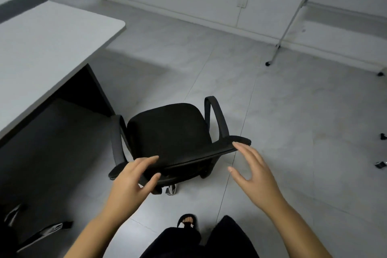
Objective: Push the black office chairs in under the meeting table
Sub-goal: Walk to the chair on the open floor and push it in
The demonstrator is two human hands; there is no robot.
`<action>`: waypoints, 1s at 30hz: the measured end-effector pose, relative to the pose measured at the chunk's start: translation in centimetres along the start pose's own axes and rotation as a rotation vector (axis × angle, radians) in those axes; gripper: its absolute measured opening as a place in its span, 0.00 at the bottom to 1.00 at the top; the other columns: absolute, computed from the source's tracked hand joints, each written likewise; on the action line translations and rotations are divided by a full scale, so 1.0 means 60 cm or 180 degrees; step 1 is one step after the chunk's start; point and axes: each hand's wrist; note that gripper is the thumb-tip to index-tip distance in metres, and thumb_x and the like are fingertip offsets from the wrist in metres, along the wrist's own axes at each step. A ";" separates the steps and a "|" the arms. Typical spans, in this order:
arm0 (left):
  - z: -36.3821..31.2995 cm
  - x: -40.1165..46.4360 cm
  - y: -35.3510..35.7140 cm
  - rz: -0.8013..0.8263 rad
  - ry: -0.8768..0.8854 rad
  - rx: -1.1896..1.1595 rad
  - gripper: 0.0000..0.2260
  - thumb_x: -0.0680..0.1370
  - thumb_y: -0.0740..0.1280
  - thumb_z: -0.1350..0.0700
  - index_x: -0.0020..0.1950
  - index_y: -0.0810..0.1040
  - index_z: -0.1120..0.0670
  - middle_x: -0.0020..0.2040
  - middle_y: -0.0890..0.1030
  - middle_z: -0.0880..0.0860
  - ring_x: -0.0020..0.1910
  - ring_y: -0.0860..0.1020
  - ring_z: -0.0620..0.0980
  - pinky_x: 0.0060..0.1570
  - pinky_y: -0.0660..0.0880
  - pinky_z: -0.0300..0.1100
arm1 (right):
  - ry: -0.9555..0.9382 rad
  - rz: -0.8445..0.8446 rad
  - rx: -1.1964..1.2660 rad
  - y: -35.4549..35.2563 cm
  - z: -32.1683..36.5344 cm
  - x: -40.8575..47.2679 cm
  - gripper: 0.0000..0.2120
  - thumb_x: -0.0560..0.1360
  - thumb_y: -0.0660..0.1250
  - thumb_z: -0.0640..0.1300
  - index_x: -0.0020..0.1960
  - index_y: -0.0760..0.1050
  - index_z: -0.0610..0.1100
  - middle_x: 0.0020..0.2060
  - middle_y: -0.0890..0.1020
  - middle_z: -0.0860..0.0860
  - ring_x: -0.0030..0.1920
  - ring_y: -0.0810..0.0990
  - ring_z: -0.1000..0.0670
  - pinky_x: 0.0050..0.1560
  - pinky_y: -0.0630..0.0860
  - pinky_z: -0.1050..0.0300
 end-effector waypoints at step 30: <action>-0.009 0.090 0.130 0.0033 -0.2628 0.1129 0.13 0.72 0.64 0.56 0.55 0.80 0.46 0.53 0.83 0.46 0.53 0.79 0.49 0.37 0.70 0.39 | -0.2524 0.2860 -0.2256 0.093 -0.068 0.454 0.22 0.71 0.65 0.37 0.62 0.74 0.54 0.60 0.80 0.53 0.57 0.79 0.49 0.55 0.75 0.55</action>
Point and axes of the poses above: each hand's wrist, its own x-axis towards the middle knuckle, its own y-axis out of the palm, z = x × y
